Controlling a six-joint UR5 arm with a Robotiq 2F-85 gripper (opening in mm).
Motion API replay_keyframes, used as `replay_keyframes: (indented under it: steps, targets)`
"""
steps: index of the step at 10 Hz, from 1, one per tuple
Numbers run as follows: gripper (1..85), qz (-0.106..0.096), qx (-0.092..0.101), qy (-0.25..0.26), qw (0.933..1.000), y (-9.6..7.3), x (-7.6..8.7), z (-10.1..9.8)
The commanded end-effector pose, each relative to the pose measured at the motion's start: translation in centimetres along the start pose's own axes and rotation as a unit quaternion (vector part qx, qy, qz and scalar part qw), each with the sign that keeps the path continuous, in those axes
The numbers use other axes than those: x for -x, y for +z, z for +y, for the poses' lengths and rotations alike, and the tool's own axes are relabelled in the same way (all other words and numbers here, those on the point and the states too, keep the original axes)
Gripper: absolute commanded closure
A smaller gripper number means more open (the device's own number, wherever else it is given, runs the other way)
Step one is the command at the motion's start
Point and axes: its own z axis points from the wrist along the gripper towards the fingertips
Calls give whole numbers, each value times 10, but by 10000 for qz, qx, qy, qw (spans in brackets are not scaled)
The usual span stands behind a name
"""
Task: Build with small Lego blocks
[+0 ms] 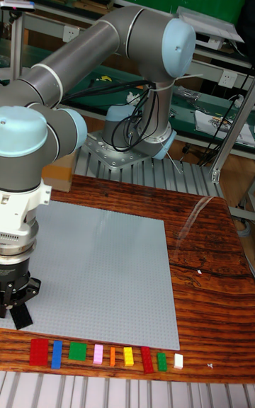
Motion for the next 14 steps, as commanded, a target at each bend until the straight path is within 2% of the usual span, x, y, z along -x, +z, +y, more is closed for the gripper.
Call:
replay_keyframes:
  steps: [1, 14]
  targets:
    - [847, -93, 67, 33, 9999, 2, 0, -1]
    - [847, -161, 153, 300, 9993, 3, -1, 7]
